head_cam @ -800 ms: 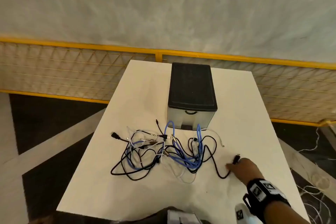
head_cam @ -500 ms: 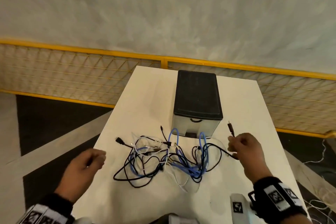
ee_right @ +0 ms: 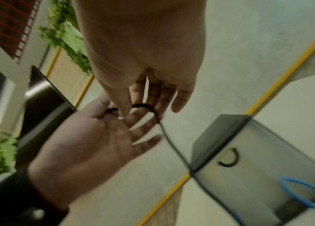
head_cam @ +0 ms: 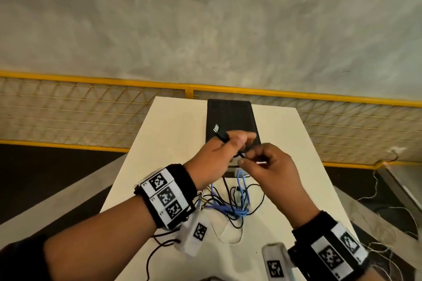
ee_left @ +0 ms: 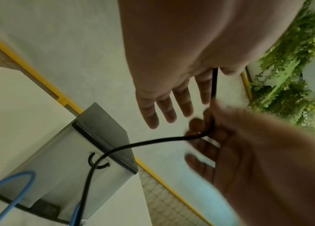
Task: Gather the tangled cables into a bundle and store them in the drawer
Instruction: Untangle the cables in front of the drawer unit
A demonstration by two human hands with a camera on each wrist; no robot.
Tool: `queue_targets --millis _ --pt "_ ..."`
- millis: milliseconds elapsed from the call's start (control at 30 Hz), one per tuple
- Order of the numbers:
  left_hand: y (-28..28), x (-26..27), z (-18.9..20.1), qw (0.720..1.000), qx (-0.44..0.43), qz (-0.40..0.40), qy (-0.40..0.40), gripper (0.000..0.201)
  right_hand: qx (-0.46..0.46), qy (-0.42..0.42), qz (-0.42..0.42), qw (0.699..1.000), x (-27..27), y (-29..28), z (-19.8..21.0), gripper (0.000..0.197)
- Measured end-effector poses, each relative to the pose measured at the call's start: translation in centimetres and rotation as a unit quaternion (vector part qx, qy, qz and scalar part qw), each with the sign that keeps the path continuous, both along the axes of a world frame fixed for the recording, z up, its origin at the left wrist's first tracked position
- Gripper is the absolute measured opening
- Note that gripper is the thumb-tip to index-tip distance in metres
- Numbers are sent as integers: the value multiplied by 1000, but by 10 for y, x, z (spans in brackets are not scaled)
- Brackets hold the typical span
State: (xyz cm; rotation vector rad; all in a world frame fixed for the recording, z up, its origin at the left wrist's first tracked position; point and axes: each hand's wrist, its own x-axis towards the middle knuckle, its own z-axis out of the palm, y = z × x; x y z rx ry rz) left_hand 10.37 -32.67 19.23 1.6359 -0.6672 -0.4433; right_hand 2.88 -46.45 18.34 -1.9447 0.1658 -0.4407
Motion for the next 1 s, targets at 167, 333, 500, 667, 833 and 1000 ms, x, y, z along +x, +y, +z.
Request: queue_targets --millis 167,333,500,667,833,1000 --pt "9 -1 16 989 -98 -3 112 26 132 300 72 942 -16 -6 -52 20" --pt "20 -21 13 957 -104 -83 259 21 494 358 141 780 1 6 -72 31" --pt "63 -37 -30 950 7 0 312 24 605 268 64 747 33 -10 -53 37" --pt "126 -52 -51 913 37 6 407 40 643 270 -33 716 43 -15 -59 31" --pt "181 -59 -68 892 266 -16 366 62 653 261 -65 708 37 -19 -75 24" --pt "150 -33 -73 954 206 94 198 33 591 271 29 759 31 -15 -61 29"
